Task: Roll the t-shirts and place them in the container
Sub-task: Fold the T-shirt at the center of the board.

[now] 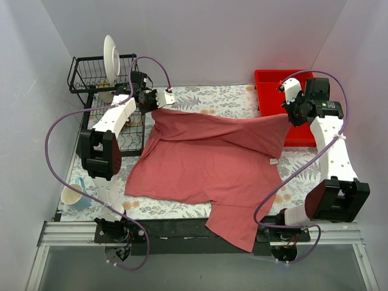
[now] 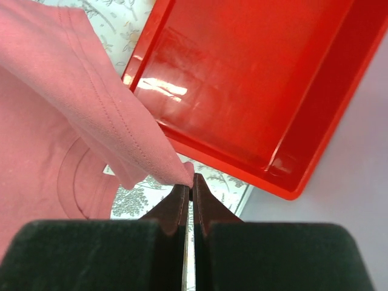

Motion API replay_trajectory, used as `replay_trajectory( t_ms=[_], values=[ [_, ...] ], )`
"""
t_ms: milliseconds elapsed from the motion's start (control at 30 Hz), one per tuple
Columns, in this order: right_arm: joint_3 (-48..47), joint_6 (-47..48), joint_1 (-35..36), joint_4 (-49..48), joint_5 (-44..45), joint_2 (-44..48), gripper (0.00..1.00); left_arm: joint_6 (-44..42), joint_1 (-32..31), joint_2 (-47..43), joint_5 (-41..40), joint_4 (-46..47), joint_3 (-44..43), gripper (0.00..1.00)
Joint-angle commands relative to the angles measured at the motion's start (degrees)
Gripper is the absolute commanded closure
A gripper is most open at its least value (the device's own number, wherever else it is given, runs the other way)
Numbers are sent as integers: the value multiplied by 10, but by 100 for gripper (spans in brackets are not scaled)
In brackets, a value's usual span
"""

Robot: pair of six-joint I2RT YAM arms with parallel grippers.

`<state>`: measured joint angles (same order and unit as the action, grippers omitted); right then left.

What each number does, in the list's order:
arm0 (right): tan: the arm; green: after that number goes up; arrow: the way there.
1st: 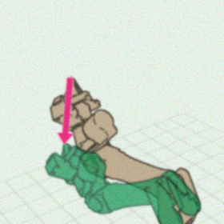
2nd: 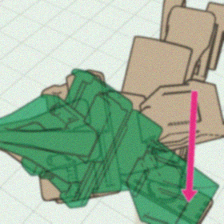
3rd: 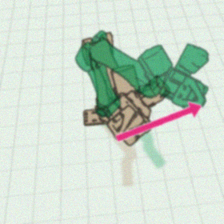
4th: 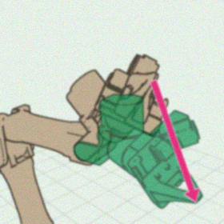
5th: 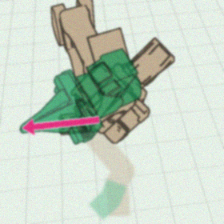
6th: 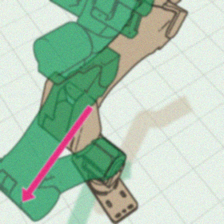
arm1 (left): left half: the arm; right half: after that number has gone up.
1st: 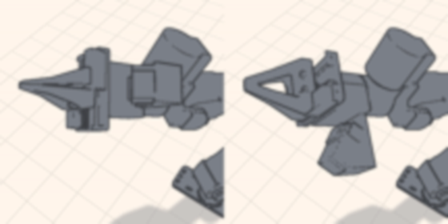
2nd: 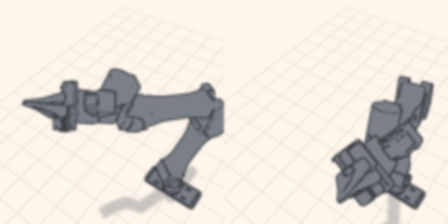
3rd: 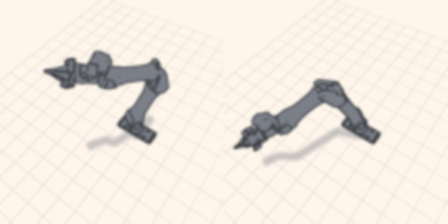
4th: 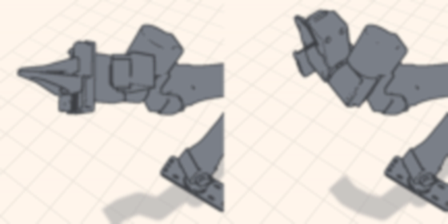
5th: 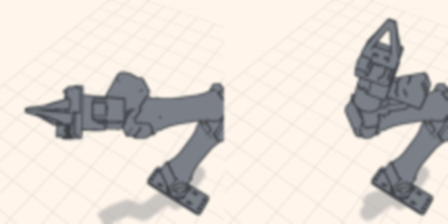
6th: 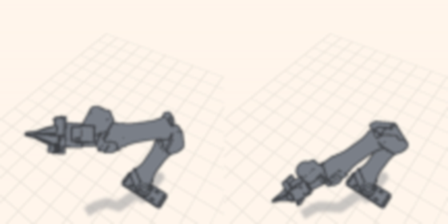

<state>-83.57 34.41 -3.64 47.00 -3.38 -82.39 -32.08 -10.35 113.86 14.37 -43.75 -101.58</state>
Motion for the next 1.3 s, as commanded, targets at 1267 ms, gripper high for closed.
replay_trajectory(
  t_ms=[1267],
  values=[
    [-172, 101, -1, -149, 24, -202, 99, -3, 2, 61, -35, 78, -77, 100]
  ],
)
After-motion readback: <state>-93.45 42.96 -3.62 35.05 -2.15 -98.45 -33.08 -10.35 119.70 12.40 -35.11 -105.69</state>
